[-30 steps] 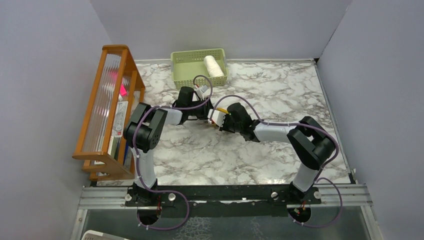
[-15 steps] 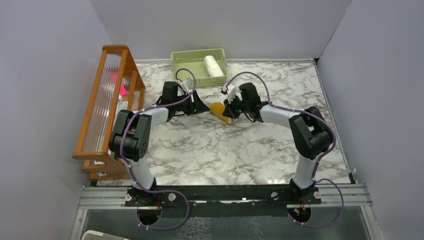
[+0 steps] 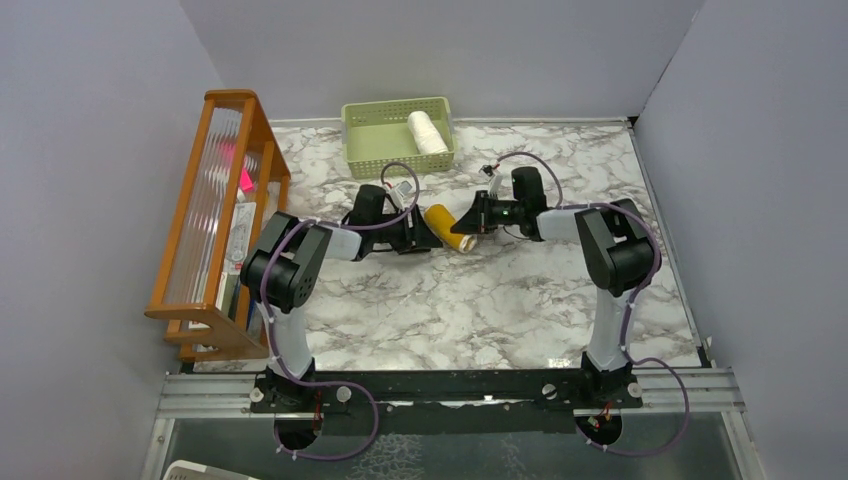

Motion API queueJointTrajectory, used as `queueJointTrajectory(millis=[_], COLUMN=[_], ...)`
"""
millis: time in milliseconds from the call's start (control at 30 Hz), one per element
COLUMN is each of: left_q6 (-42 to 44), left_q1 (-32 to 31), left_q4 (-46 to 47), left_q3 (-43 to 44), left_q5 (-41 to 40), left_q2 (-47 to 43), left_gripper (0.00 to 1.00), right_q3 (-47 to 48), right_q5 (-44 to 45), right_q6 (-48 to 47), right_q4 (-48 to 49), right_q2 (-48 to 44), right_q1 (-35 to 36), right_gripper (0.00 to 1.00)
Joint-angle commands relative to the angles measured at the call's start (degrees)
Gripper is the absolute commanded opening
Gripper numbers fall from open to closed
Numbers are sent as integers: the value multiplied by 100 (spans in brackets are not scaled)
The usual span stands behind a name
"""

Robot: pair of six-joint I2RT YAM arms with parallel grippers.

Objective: Roll the towels
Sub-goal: Roll the towel at the center of the board, then pick up the towel at the center of the board.

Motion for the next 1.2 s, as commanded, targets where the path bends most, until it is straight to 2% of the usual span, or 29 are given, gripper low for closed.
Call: queueJointTrajectory(millis=[0, 133, 267, 367, 567, 733, 967, 1167], left_q6=[-379, -629, -1057, -1314, -2362, -2476, -2416, -2687], left_q1=[-82, -87, -88, -87, -85, -86, -92, -165], left_q4=[886, 1416, 2412, 2995, 4908, 5211, 5292, 5459], left_q3=[196, 151, -225, -450, -891, -929, -956, -874], left_q5=[-199, -352, -446, -507, -660, -848, -1252, -1261], left_q2=[312, 491, 500, 566, 1017, 1143, 1046, 1426], left_gripper=[54, 54, 55, 56, 56, 56, 63, 63], right_q3=[-291, -422, -669, -716, -773, -902, -1033, -1047], right_q5=[-839, -1088, -1228, -1234, -1264, -1327, -1442, -1556], right_q6=[1319, 1899, 2348, 2328, 2358, 2533, 2676, 2771], right_q4=[1025, 1609, 2253, 2293, 2360, 2665, 3028, 3219], right_q2=[247, 446, 573, 593, 655, 714, 791, 807], right_q1=[-78, -100, -114, -114, -123, -121, -120, -114], right_gripper=[1, 1, 1, 1, 1, 1, 1, 1])
